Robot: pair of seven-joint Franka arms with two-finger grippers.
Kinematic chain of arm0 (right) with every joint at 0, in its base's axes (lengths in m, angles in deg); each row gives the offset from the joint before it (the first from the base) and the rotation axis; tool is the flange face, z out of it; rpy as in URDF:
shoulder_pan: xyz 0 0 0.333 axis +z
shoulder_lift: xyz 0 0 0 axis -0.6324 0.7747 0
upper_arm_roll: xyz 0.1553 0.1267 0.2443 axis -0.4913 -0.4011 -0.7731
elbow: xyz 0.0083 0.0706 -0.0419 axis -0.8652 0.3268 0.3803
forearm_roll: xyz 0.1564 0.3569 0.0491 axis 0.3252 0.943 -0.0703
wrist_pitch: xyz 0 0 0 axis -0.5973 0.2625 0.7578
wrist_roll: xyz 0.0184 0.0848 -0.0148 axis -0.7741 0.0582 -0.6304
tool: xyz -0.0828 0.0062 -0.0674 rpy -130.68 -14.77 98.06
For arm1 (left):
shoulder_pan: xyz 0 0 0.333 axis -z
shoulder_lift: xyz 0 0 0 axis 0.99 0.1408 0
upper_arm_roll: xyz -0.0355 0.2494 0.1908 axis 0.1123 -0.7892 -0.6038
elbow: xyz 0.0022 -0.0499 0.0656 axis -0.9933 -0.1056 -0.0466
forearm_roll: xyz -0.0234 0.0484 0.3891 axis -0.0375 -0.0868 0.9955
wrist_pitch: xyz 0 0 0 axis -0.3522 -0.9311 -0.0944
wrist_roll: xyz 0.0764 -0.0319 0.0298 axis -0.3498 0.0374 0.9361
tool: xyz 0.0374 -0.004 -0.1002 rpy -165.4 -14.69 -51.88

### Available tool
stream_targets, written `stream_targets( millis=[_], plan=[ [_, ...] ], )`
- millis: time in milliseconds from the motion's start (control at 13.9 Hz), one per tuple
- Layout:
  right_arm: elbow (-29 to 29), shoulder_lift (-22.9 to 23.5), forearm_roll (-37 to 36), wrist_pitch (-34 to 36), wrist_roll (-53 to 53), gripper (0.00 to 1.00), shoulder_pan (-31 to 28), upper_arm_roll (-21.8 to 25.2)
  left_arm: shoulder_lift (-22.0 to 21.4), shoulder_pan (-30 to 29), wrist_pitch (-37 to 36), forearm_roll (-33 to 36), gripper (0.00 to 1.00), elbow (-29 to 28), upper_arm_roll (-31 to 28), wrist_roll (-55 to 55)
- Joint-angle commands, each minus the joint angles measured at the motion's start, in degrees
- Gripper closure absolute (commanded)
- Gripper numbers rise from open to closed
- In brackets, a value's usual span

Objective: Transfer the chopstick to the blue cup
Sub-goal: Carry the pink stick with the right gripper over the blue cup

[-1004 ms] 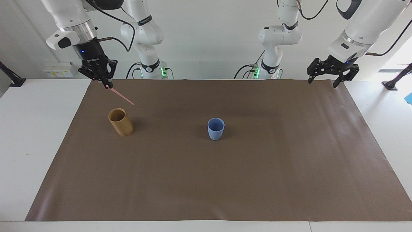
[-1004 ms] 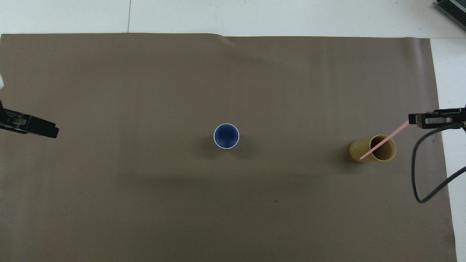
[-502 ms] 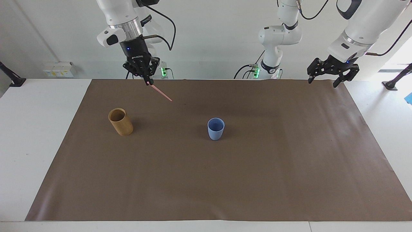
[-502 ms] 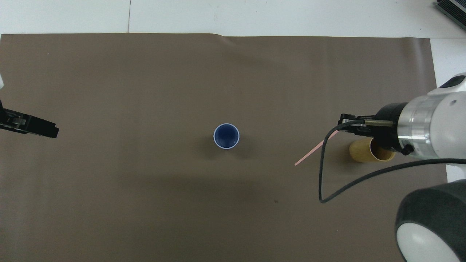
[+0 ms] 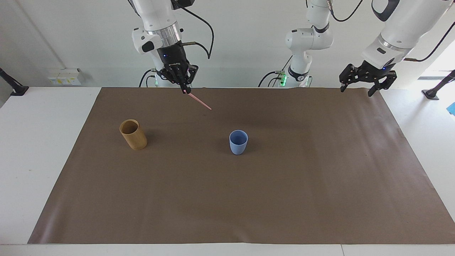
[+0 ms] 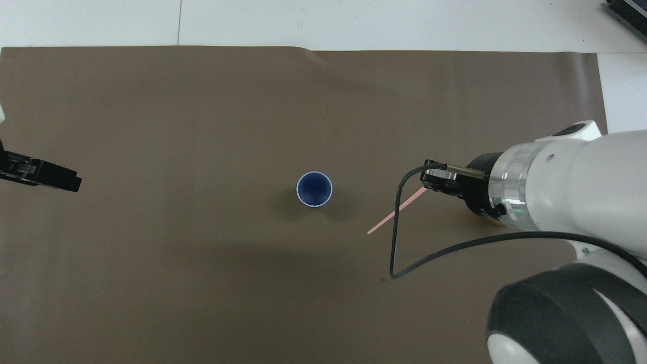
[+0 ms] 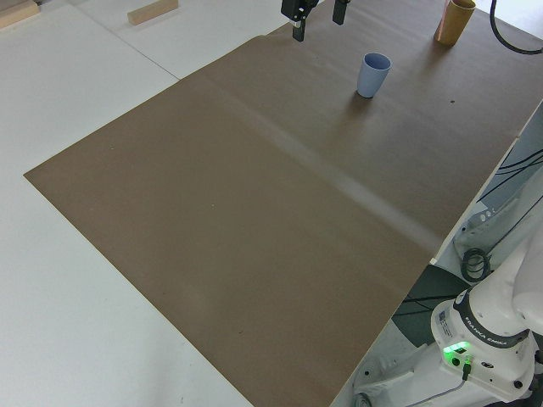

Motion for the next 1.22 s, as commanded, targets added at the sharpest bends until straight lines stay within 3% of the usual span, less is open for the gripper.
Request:
stream_targets(
  millis=[0,717,1148],
  plan=[
    [-0.75,3.02,-1.02,-4.83,5.57,1.0,2.12,-0.62,-1.33,-1.14,-0.22,-0.72,0.0,-1.12,0.43,-0.56],
    [1.97,10.32,-11.13,-22.49,5.4,1.0,8.09,-0.71,-1.33,-1.14,-0.22,-0.72,0.0,-1.12,0.43,-0.56],
    [2.06,10.77,-10.87,-23.04,4.97,1.0,8.11,-0.71,-1.33,-1.14,-0.22,-0.72,0.0,-1.12,0.43,-0.56]
  ],
)
